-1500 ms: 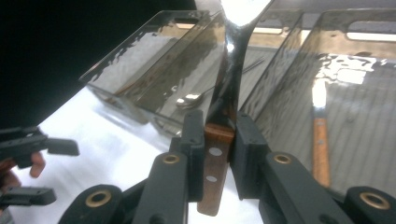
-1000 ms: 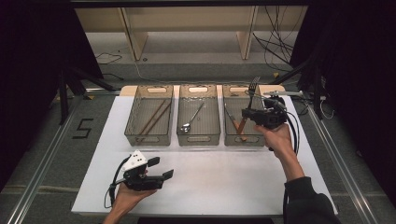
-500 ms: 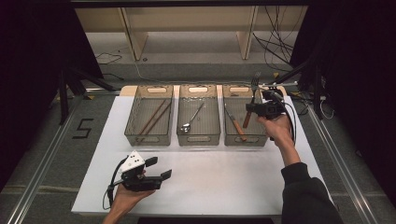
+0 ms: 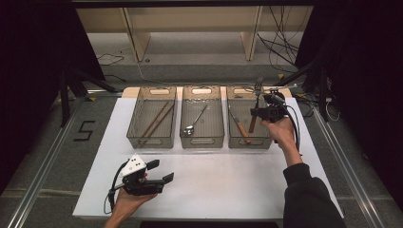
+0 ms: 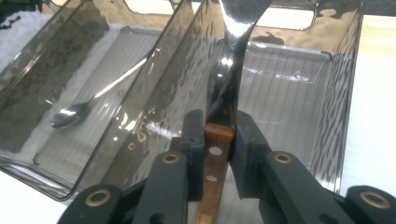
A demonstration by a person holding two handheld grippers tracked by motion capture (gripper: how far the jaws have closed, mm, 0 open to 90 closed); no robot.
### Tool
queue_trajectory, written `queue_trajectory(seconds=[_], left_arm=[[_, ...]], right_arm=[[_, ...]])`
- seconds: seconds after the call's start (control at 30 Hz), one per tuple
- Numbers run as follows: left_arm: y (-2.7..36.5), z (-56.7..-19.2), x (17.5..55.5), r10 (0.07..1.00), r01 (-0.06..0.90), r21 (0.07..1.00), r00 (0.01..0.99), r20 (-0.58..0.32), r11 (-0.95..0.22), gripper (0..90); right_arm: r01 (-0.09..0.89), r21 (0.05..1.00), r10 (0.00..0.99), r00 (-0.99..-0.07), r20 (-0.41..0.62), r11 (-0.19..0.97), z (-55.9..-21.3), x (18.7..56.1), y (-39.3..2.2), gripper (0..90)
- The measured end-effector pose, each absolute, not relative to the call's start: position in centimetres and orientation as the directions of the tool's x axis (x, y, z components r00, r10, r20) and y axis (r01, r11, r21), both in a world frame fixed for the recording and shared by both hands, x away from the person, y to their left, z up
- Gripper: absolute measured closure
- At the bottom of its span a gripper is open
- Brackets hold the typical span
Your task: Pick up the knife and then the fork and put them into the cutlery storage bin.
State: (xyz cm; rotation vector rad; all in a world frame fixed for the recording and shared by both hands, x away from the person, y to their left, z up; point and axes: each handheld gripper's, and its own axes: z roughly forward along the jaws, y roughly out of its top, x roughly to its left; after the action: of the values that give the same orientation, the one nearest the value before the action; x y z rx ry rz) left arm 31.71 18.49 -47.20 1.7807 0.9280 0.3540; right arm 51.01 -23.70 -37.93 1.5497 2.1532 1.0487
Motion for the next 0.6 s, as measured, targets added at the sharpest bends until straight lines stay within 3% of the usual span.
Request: queue_trajectory(seconds=[0.6], left_arm=[[18.4, -47.2, 31.8, 0.73, 0.422, 0.892, 0.66, -0.179, -0.164, 20.5]], right_arm=[[0.745, 0.627, 0.908, -0.395, 0.141, 0.227, -39.6, 51.2, -23.4, 77.1]])
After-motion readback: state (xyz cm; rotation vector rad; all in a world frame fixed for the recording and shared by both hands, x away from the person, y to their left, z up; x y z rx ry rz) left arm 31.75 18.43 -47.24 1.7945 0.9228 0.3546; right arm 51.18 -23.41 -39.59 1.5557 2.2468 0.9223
